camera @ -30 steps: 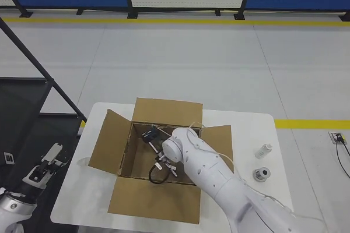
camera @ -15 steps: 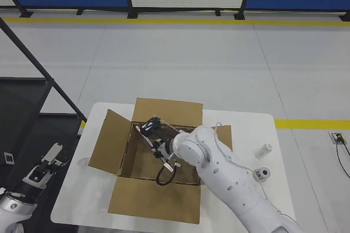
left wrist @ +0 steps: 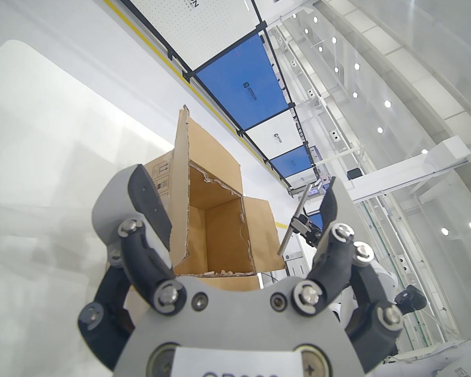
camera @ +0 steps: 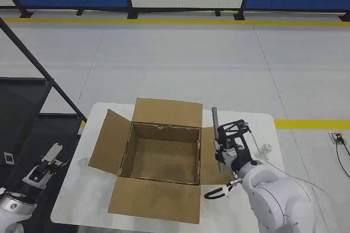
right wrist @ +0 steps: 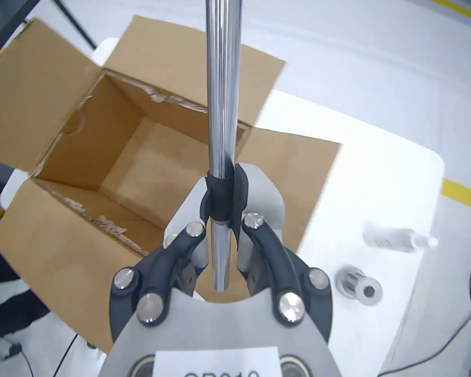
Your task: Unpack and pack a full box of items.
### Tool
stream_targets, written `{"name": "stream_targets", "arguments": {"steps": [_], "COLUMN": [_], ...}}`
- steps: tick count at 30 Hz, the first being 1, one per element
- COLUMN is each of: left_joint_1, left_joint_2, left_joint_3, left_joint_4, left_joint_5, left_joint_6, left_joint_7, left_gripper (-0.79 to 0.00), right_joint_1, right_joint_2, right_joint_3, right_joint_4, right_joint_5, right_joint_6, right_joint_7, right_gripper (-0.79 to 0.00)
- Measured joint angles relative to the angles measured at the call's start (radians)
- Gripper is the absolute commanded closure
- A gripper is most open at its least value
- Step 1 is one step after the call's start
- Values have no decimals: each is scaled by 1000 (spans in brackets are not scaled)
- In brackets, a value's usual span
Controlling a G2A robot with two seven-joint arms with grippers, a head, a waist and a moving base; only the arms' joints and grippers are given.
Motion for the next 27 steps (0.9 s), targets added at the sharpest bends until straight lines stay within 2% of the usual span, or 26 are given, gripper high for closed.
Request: {"name": "stream_targets", "arguments": {"steps": [4, 9, 16, 27], "left_joint_1": [0, 0, 0, 0], "left_joint_2": [0, 0, 0, 0], "left_joint_3": [0, 0, 0, 0], "left_joint_4": [0, 0, 0, 0], "left_joint_5": [0, 0, 0, 0], "left_joint_6": [0, 0, 0, 0], "left_joint_7": [0, 0, 0, 0], "left_gripper": [-785, -785, -785, -785], "right_joint_1": [-55, -63, -17, 110], "right_joint_2": [6, 13, 22, 34], "right_joint_3": [71, 154, 217, 202], "right_joint_4": [-35, 15, 197, 523], "right_joint_5": [-37, -3, 45, 37], "right_joint_6": [51, 58, 42, 14], "right_joint_7": [21, 66, 113, 119], "right_gripper": [0, 0, 0, 0]}}
